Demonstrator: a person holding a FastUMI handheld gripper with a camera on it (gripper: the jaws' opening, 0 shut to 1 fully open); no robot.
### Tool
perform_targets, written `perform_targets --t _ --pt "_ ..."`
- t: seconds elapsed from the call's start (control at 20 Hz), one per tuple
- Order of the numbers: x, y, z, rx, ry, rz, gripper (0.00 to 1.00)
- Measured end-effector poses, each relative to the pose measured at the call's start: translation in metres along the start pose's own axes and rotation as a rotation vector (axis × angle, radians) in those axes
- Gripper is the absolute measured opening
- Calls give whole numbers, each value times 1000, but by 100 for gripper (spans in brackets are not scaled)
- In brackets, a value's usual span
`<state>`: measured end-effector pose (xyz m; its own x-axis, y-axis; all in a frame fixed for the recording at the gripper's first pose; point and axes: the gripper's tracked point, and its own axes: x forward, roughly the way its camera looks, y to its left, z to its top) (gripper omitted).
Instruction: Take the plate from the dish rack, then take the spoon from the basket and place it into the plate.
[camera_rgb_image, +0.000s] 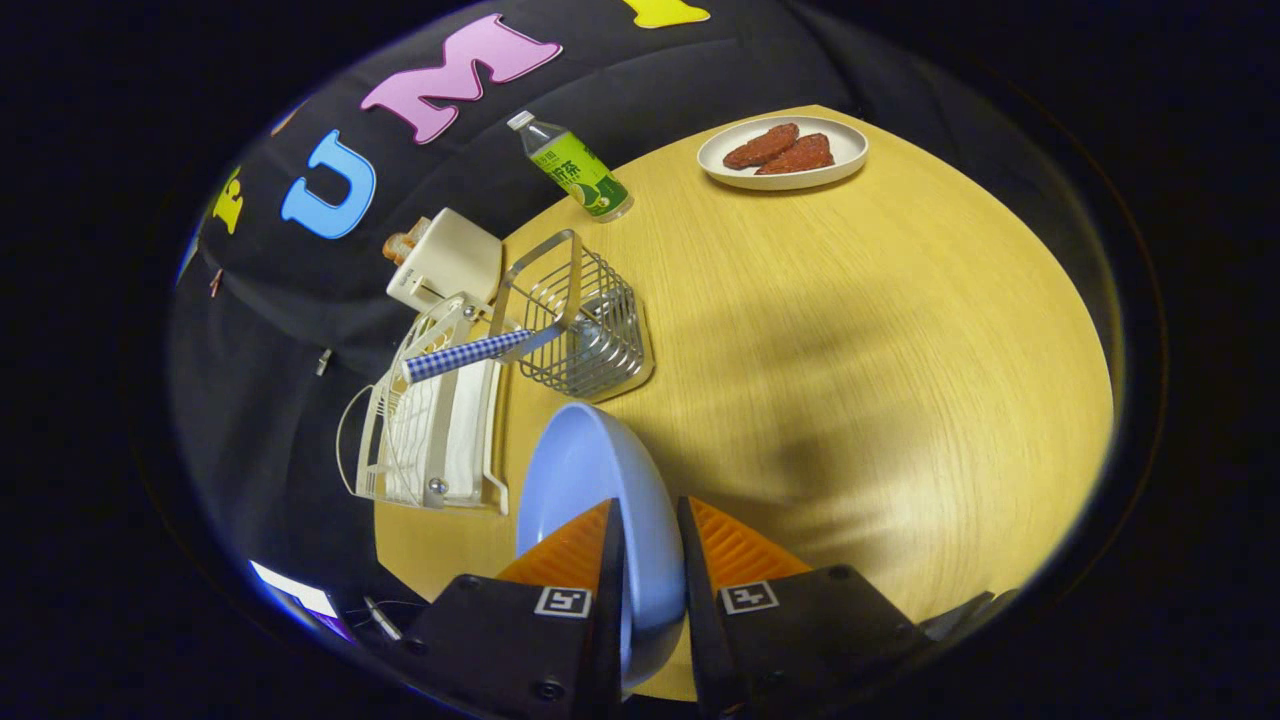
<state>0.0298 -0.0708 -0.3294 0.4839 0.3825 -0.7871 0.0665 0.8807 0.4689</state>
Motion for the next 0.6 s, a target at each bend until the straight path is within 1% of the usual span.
perform_targets --t 0.05,0.15,0.25,0.4,0.5,0.6 --pt "-2 -6 3 -28 -14 -14 36" --pt "-9 -5 15 -86 -62 -3 67" --pt "-18 2 34 -210 -145 20 99" --pt "-36 20 63 -439 -307 32 99" --pt "-41 46 74 -520 -387 81 98" --pt "-38 65 75 -581 -402 112 99"
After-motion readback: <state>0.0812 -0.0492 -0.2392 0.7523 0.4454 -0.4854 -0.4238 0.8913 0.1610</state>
